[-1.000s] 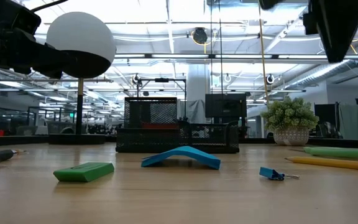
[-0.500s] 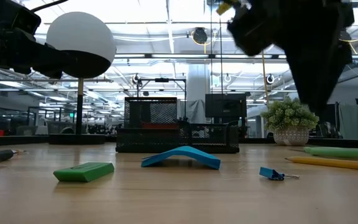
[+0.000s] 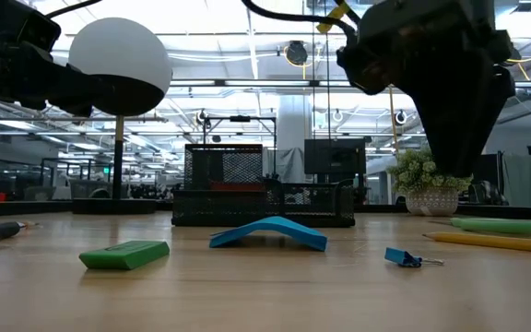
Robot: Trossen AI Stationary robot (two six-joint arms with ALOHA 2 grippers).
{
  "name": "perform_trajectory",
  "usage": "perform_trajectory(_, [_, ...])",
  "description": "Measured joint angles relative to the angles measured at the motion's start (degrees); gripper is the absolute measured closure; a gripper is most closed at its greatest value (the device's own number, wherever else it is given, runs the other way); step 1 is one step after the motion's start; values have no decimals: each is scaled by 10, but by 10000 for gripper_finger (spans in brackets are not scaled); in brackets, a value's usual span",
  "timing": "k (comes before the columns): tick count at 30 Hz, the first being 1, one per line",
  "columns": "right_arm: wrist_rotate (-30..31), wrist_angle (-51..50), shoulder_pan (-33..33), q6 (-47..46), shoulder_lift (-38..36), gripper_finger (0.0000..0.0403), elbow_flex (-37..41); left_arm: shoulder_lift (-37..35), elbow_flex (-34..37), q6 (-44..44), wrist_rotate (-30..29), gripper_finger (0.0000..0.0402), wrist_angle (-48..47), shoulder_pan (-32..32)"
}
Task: Pick and place office supplies into organizer
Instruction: Put the yellow pencil into the black desk organizer
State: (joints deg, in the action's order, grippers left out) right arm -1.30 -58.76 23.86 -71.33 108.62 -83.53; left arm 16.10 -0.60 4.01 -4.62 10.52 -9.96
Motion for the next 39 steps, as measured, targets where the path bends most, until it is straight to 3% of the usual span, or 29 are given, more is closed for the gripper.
perform_trajectory(33, [-5, -18, 137, -118, 0, 264, 1, 0, 0, 0, 0, 286, 0, 0])
perform_trajectory(39, [-20, 17, 139, -127, 0, 264, 36, 0, 0, 0, 0, 286, 0, 0])
